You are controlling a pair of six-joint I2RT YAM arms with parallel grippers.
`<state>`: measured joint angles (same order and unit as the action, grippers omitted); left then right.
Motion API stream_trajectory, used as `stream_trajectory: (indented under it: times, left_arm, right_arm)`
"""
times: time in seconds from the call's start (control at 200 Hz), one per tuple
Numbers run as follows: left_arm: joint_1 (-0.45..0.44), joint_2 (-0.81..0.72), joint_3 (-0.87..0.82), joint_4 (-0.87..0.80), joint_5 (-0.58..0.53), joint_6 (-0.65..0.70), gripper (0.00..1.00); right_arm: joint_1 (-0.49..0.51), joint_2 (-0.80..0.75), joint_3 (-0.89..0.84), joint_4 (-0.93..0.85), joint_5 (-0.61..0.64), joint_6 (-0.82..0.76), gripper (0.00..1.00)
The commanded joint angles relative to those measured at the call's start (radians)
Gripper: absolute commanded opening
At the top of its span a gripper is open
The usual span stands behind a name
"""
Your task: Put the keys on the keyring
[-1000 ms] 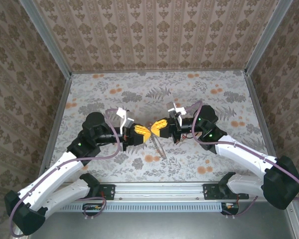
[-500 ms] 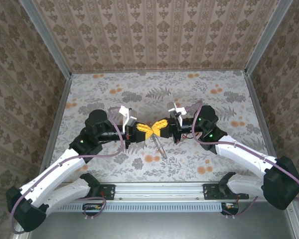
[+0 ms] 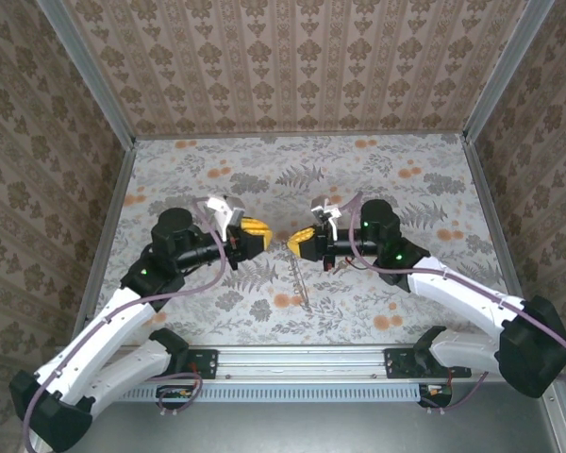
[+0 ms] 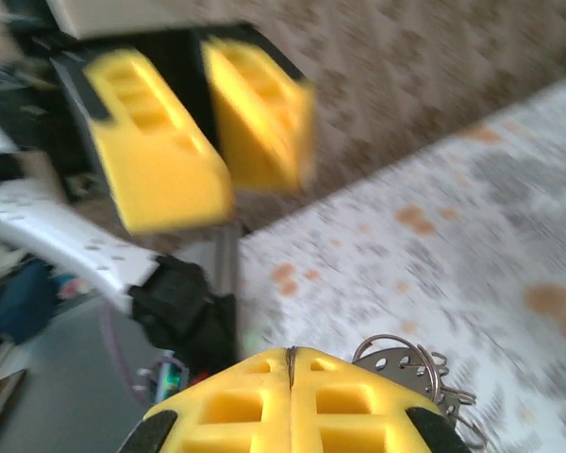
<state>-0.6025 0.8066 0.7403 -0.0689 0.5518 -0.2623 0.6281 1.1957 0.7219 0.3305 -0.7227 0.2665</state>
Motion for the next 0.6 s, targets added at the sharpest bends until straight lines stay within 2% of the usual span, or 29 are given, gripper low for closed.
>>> stream_trajectory:
  times: [0.0, 0.075, 0.14, 0.395, 0.49, 0.595]
  left_arm:
    - [0.108, -0.020, -0.046, -0.139, -0.213, -0.076, 0.28]
    - [0.186, -0.030, -0.064, -0.176, -0.265, -0.108, 0.29]
    - [0.225, -0.032, -0.072, -0.204, -0.302, -0.123, 0.29]
    - [0.257, 0.017, -0.062, -0.224, -0.305, -0.117, 0.30]
    - [0.260, 0.020, -0.065, -0.215, -0.299, -0.112, 0.31]
    - [0.260, 0.034, -0.072, -0.192, -0.289, -0.114, 0.32]
  right_arm:
    - [0.007, 0.100, 0.044, -0.237, 0.228, -0.071, 0.00]
    - [0.051, 0.170, 0.073, -0.294, 0.291, -0.090, 0.00]
    - [0.076, 0.219, 0.080, -0.286, 0.296, -0.075, 0.00]
    - [0.119, 0.338, 0.020, 0.055, 0.138, 0.103, 0.00]
    - [0.119, 0.367, 0.043, 0.008, 0.161, 0.103, 0.00]
    - [0.117, 0.418, 0.090, -0.138, 0.272, 0.074, 0.00]
